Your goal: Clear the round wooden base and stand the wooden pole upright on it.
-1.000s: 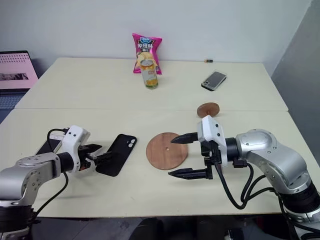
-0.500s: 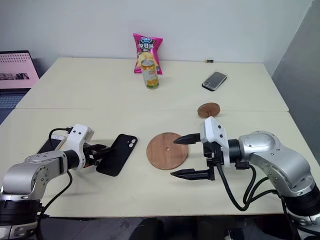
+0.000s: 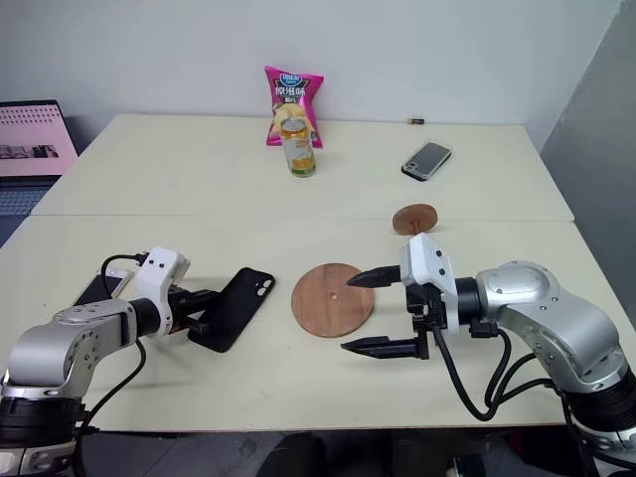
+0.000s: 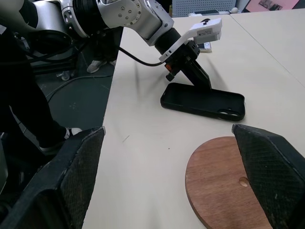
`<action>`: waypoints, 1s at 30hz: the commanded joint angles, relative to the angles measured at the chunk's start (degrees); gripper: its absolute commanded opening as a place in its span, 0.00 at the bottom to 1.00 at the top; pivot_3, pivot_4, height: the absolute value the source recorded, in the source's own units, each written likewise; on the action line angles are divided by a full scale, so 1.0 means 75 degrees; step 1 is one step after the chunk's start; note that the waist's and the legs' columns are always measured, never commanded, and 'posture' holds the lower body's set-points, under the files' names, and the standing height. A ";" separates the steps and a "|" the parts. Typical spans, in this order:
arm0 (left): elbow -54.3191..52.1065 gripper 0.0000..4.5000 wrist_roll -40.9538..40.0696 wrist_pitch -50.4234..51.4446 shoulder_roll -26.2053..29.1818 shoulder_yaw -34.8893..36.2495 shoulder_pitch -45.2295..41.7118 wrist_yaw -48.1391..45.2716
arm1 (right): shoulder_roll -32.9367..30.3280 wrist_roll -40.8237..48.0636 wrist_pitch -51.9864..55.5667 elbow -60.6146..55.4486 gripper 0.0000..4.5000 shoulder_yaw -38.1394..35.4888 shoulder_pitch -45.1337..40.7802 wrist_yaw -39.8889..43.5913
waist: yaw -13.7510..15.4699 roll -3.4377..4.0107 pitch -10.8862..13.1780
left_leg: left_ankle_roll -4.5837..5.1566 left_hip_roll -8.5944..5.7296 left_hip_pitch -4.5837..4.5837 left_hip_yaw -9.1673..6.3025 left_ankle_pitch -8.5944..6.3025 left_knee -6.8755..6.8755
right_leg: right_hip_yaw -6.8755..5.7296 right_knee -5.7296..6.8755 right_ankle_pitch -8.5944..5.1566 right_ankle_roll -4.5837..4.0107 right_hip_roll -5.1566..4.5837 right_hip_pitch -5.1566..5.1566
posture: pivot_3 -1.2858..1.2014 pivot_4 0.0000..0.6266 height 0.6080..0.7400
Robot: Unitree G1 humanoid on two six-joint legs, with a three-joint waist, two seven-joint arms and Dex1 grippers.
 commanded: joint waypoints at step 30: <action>0.5754 0.24 0.0615 -0.2536 0.1301 0.3608 -0.1573 0.2115 | 0.0553 -0.0277 -0.0252 0.0381 1.00 0.0300 -0.0944 0.0586 | 0.0017 -0.0024 -0.0010 | -0.0004 -0.0001 -0.0003 -0.0005 0.0000 -0.0002 | -0.0009 -0.0004 0.0000 0.0000 -0.0009 -0.0006 | 0.52 0.24 1.00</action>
